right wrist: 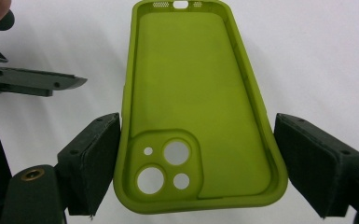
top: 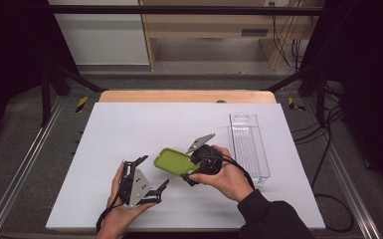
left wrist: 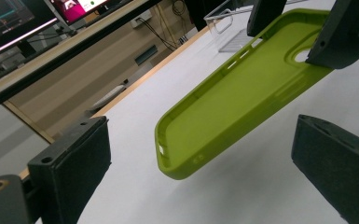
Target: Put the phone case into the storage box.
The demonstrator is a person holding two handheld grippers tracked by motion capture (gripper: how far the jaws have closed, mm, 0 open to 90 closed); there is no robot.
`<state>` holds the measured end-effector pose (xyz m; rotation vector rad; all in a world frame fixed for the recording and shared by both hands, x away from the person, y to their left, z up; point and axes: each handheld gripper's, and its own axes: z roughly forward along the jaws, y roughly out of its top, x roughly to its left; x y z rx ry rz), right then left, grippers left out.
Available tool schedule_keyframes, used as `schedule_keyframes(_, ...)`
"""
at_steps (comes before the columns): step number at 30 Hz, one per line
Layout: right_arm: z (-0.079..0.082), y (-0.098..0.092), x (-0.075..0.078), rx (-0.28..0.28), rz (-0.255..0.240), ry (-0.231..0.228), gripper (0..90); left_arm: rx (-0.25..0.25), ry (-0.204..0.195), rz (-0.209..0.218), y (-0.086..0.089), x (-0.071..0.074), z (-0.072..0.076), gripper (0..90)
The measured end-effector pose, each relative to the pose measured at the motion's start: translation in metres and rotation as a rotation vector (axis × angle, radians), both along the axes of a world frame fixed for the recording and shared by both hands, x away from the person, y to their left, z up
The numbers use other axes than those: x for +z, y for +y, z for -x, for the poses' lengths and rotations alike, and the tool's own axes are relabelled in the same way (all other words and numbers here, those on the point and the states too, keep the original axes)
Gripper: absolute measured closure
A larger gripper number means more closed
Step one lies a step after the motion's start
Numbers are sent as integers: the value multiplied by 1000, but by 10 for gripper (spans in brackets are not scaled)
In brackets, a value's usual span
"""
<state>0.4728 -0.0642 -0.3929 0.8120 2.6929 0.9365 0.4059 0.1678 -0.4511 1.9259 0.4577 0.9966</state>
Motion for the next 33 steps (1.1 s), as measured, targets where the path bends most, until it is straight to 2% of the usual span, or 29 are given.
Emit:
schedule_keyframes(5, -2, -5, 7, -7, 26, 5, 172, -3, -8, -14, -12, 1, -12, 59)
schedule_keyframes(6, -5, -7, 8, -11, 36, 6, 173, -8, -16, -38, -18, 3, -20, 59)
schedule_keyframes(9, -9, -10, 9, -18, 39, 13, 172, -19, -19, -37, -23, 3, -27, 60)
schedule_keyframes(10, -11, -13, 12, -25, 36, 13, 172, -26, -19, -54, -28, 0, -30, 54)
schedule_keyframes(11, -11, -13, 12, -25, 36, 13, 172, -26, -19, -54, -28, 0, -30, 52)
schedule_keyframes(16, -14, -14, 19, -20, 36, 24, 172, -26, -56, -124, -35, -8, -28, 66)
schedule_keyframes(18, -14, -10, 19, -3, 39, 34, 172, -26, -93, -154, -38, -8, -25, 94)
schedule_keyframes(19, -13, -8, 19, 7, 37, 40, 172, -26, -93, -154, -38, -8, -25, 104)
schedule_keyframes(20, -13, -8, 19, 7, 37, 40, 172, -29, -112, -176, -39, -9, -23, 104)
schedule_keyframes(21, -11, -4, 20, 24, 38, 42, 172, -32, -143, -220, -40, -10, -21, 137)
schedule_keyframes(22, -11, -4, 20, 24, 38, 42, 172, -32, -143, -220, -40, -10, -21, 150)
schedule_keyframes(24, -10, 0, 21, 34, 38, 48, 171, -21, -171, -230, -40, -11, -20, 185)
schedule_keyframes(27, -10, 1, 21, 41, 44, 50, 171, -7, -175, -228, -39, -11, -20, 223)
schedule_keyframes(29, -10, 2, 21, 41, 41, 50, 171, -5, -175, -242, -39, -12, -21, 264)
schedule_keyframes(30, -9, 1, 23, 40, 36, 51, 171, -2, -175, -253, -39, -13, -22, 326)
schedule_keyframes(33, -9, 0, 25, 41, 34, 56, 170, 12, -191, -300, -39, -15, -22, 371)
